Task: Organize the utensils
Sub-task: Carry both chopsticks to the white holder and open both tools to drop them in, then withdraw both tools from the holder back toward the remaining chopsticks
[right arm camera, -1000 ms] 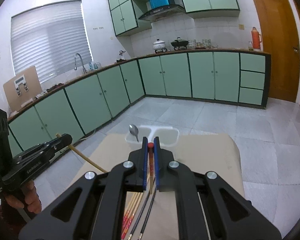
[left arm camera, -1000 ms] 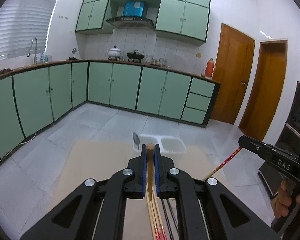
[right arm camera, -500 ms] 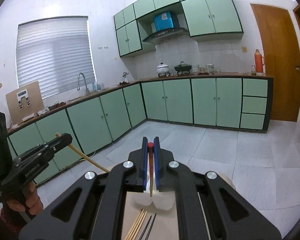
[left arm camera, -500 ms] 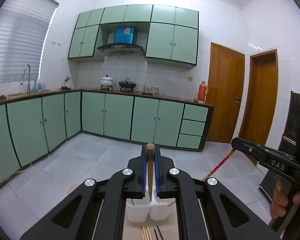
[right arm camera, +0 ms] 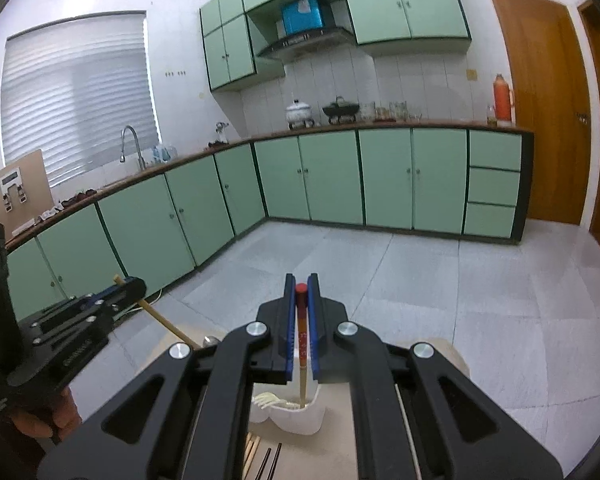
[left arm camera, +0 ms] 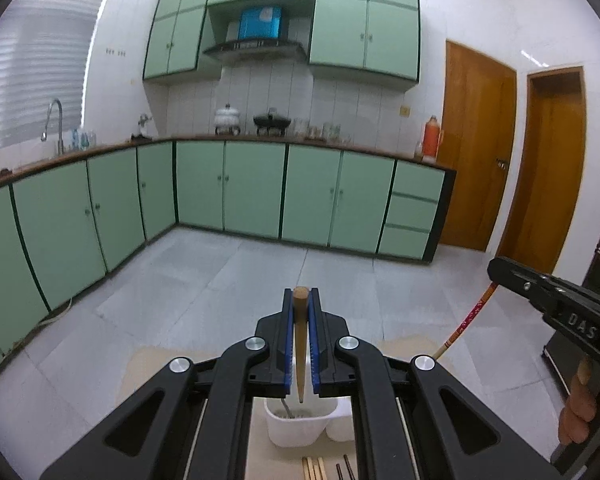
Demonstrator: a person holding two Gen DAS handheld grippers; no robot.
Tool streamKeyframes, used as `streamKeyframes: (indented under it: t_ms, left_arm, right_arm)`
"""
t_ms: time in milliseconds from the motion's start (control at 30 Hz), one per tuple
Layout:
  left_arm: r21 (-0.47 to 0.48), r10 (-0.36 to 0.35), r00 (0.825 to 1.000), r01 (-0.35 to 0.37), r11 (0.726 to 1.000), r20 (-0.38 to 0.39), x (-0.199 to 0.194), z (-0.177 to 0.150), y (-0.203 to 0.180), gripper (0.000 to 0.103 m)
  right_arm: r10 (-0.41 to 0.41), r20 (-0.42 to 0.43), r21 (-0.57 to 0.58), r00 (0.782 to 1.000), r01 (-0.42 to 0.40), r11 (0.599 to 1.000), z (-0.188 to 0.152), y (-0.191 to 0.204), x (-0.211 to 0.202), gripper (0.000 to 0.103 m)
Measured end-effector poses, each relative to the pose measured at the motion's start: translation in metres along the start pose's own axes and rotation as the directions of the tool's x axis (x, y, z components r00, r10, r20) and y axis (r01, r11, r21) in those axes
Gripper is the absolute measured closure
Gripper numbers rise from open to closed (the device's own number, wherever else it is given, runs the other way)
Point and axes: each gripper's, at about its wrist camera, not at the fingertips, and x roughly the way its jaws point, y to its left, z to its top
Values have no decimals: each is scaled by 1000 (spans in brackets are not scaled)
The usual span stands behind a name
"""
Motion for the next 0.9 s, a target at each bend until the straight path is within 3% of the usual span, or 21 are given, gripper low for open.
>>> streamKeyframes:
  t_ms: [133,267,367,567,767,900]
  left_arm:
    - [-21,1,998,-3,1000,-59,14,-14,5,94]
    - [-30,9,999,-10,999,-42,-1,-23,10,64]
    - [-27,17,1000,-17,999,-20,-17,-27,12,59]
    - [-20,47,999,-47,999,3,-57,-47,13,38]
    - [-13,44,998,-45,999,-52,-89,-90,11,29]
    - [2,58,994,-58,998,-95,-102,-125,10,28]
  right_arm:
    - [-7,-47,-4,999,7,1000,-13,3,10,92]
    - [-32,-32,-13,999,31,999,-22,5,-2,58]
    - [-53,0,-12,999,53,999,-29,5,-18,44]
    - [-106,60,-35,993,108,994,-60,13,-63,15]
    - [-127,61,-52,990,130,990,-105,24,-96,7]
    - [-122,2,-20,993,122,992,-142,30,-105,7]
